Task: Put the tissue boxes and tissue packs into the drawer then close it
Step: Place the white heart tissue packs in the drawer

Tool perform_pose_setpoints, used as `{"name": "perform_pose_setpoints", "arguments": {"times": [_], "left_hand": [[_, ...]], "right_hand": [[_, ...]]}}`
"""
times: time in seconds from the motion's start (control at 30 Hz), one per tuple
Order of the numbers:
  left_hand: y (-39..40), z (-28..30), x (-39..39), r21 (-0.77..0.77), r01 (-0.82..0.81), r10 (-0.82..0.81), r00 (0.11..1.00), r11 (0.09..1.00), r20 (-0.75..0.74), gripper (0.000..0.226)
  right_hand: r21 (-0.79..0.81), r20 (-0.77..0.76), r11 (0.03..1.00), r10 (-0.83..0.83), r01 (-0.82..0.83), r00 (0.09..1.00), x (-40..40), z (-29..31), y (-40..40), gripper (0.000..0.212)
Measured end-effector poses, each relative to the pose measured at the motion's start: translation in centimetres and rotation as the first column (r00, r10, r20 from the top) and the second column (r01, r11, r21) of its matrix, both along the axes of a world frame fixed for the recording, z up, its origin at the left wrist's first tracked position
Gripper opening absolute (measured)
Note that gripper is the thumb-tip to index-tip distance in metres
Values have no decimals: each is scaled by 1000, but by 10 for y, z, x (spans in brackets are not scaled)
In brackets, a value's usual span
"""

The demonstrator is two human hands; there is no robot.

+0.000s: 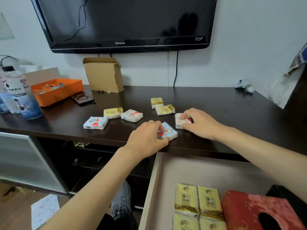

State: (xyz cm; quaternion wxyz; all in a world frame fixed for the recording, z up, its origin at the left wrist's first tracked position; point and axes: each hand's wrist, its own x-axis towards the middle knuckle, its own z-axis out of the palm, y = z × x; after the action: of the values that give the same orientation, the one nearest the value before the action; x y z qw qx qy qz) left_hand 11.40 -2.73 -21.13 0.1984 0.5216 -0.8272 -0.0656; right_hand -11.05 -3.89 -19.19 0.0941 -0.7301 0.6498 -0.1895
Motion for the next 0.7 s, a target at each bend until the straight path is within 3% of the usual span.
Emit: {"name": "perform_pose_setpoints", "arguments": {"times": [0.17,0.33,0.5,0.7], "left_hand": [[1,5,28,87,-63,64,998,994,-3,35],[7,6,78,30,-146,148,987,989,-64,37],[8,7,121,-24,-290,278,935,957,-218,41],[-8,-2,119,77,-238,249,947,968,-202,53]], "right_hand": [[-15,33,1000,21,-20,999,3,-2,5,31],[-146,119,985,109,-91,987,50,9,-11,22],[-100,81,975,205,-197,975,124,10,-47,25],[-21,57,984,177,-176,983,157,10,-80,30]]}}
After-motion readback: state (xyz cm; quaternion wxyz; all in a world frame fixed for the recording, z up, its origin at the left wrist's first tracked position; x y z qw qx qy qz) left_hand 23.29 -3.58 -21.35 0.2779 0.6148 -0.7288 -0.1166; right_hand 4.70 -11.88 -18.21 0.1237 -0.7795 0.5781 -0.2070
